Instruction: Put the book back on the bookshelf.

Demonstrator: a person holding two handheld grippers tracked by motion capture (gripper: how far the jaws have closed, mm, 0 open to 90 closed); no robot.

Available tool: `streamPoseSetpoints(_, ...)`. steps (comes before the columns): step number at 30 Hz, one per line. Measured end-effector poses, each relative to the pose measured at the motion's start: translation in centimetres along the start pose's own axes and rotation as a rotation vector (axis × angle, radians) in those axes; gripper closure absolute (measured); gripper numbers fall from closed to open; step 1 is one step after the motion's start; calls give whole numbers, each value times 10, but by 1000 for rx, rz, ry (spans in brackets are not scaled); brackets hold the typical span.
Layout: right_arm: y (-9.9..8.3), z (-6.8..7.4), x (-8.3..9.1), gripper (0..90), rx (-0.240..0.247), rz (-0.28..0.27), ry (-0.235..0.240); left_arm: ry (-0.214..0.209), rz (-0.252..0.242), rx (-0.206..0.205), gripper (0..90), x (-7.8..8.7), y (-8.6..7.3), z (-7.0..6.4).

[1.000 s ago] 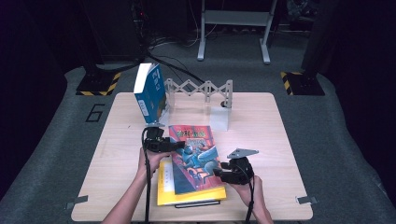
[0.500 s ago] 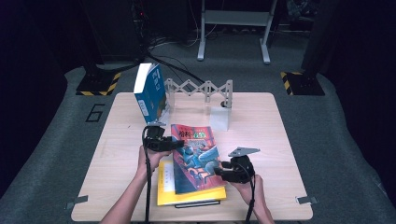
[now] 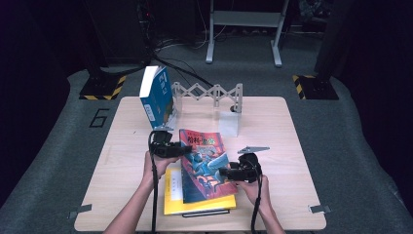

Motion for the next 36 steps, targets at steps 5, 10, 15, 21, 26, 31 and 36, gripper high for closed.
streamPoseSetpoints(5, 1, 1, -1, 415, 18, -2, -3, -66, 19, 22, 494, -5, 1, 4)
streamPoseSetpoints(10, 2, 5, -4, 415, 53, -1, 3, -53, 67, -13, 504, -18, 0, -5)
streamPoseSetpoints(15, 3, 7, -5, 415, 60, 1, 7, -42, 61, -29, 572, -14, 1, -3)
streamPoseSetpoints(21, 2, 7, -4, 413, 62, -5, 6, -32, 44, -41, 601, -9, 2, -9)
streamPoseSetpoints(26, -1, -3, 7, 279, 54, -44, -36, -46, 17, -25, 627, -4, 4, -12)
streamPoseSetpoints(31, -14, -38, 26, 189, -17, -85, -103, -60, -12, -14, 660, 2, 10, -16)
streamPoseSetpoints(36, -30, -75, 38, 148, -118, -95, -153, -60, -36, -18, 684, 10, 16, -24)
Point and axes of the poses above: each handheld gripper's, and its own axes: x roughly backward along the jaws, y roughly out of its top, z roughly to its left, the point moved 5 cm from there along -x, roughly forward along the jaws
